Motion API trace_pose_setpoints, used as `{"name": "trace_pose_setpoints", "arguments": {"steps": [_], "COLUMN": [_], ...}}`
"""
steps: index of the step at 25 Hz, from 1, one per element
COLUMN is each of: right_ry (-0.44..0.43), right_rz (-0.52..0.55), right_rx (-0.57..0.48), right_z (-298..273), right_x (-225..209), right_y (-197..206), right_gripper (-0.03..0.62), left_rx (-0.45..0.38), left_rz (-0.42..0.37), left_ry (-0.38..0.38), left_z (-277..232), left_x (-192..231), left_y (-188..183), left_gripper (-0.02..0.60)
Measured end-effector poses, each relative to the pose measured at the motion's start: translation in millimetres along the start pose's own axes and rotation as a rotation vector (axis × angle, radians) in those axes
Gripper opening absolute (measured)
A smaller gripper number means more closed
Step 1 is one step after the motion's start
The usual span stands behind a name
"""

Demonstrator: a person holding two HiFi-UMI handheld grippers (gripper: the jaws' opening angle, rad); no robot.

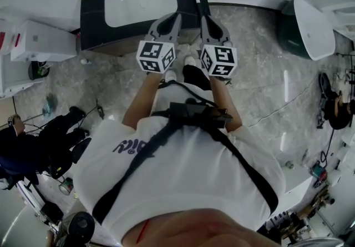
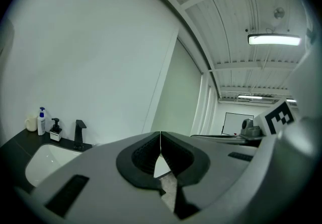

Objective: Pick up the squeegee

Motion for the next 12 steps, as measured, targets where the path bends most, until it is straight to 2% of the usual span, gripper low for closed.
{"name": "trace_pose_setpoints", "arguments": {"steps": [6,12], "right_ry": [0.009,-0.005], "right_rz": [-0.026,-0.032], "right_rx": [0.036,0.118], "right_z": [-30.3,-74.0], "right_x": [-24.9,-49.3], "right_y": [12.3,30.7], "right_gripper": [0.008,0.008], "left_rx": [0.029,0.076], "left_rz": [0.011,0.025], "left_ry": [0.009,-0.02], "left_z": [-32.3,-72.5], "left_x": [12.3,32.6], "left_y": [14.6,25.9], "left_gripper": [0.012,0.011]}}
Point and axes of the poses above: the fingertips, and each gripper's own axes: z backward along the fingers, x to its left, y out of its underside, the point moved 5 cm from there along z, backward along the fingers, and after that the axes turned 2 degrees about z, right-handed, at the moved point
